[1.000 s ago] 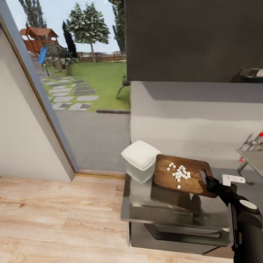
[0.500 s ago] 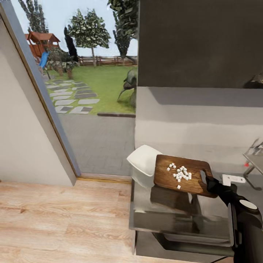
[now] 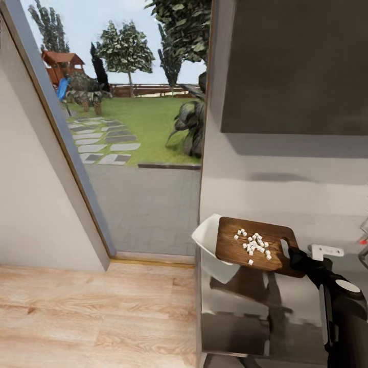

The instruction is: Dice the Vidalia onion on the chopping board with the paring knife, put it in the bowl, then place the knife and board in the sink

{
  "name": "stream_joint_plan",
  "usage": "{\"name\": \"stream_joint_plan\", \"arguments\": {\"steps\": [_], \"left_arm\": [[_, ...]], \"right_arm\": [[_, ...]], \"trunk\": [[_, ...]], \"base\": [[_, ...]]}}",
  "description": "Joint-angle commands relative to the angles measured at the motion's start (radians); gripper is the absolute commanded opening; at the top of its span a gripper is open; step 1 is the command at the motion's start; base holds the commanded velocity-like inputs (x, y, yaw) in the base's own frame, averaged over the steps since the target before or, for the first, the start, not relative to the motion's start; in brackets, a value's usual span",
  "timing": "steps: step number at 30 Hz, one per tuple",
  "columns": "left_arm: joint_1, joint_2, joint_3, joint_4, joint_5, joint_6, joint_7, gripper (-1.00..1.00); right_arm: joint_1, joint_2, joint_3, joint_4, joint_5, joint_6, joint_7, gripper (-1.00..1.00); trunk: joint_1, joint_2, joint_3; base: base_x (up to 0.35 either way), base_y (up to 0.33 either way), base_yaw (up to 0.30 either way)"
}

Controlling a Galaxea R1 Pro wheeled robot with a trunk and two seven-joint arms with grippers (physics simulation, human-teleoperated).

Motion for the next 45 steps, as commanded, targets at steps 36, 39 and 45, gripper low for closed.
{"name": "stream_joint_plan", "arguments": {"steps": [36,39,45], "left_arm": [[0.0,0.0,-0.008,-0.001,0.01,-0.001,0.004,1.0],[0.0,0.0,-0.008,-0.001,0.01,-0.001,0.004,1.0],[0.0,0.0,-0.008,-0.001,0.01,-0.001,0.004,1.0]], "right_arm": [[-0.001,-0.001,0.002,-0.002,0.011,0.053,0.003,-1.0],[-0.002,-0.001,0.003,-0.002,0.011,0.053,0.003,-1.0],[-0.001,-0.001,0.004,-0.002,0.025,0.053,0.003,-1.0]], "trunk": [[0.001,-0.002,0.024],[0.001,-0.002,0.024],[0.001,-0.002,0.024]], "base": [[0.115,0.207,-0.165],[0.25,0.213,-0.292],[0.256,0.224,-0.292]]}}
